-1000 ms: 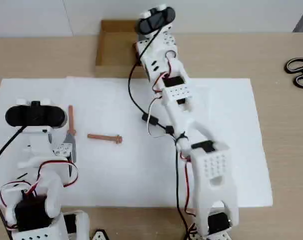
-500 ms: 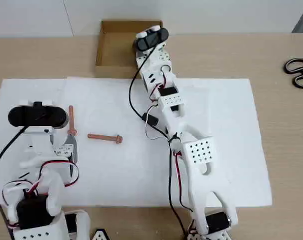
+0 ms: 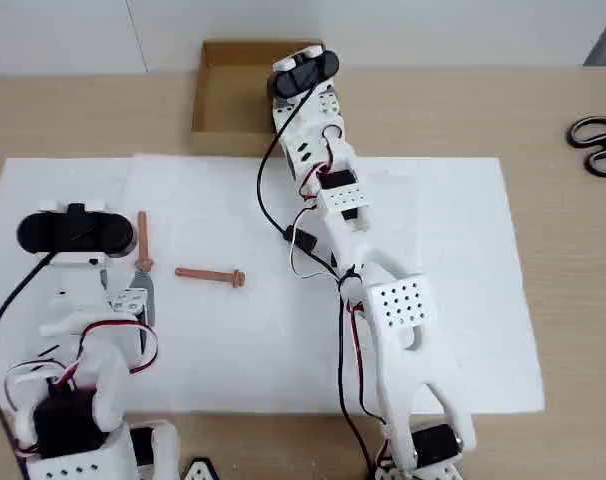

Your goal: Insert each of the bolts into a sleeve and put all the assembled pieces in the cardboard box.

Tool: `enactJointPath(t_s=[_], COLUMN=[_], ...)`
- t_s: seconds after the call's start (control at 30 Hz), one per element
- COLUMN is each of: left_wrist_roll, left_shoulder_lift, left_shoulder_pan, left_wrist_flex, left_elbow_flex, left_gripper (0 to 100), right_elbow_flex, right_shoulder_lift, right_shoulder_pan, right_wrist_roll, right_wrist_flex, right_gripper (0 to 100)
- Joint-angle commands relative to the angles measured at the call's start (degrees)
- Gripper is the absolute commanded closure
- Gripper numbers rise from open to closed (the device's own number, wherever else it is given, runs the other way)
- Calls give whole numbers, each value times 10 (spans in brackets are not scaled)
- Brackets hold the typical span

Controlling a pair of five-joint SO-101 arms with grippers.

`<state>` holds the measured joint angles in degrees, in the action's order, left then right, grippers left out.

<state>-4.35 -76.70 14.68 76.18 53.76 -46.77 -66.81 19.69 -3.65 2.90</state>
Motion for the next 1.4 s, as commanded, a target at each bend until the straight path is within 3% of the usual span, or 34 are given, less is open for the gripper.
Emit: enactJointPath(t_s=[0.0, 0.33, 0.77, 1.03, 1.37], left_wrist_roll=[-6, -4, -4, -4, -4], left_shoulder_lift=[-1, -2, -2, -2, -2], left_shoulder_pan=[-2, -3, -3, -3, -3], left_wrist_flex=[-11, -11, -8, -10, -10], left_elbow_flex=[-2, -4, -6, -6, -4], left_gripper=[862, 862, 862, 862, 862], right_elbow_flex=[-30, -30, -29, -26, 125], right_shoulder_lift=[86, 305, 470, 508, 512], right_shoulder_pan=[-2, -2, 3, 20, 8], right_wrist_roll=[-8, -4, -4, -5, -5], right_wrist_flex=[-67, -434, -709, -971, -989], right_gripper=[831, 830, 831, 831, 832])
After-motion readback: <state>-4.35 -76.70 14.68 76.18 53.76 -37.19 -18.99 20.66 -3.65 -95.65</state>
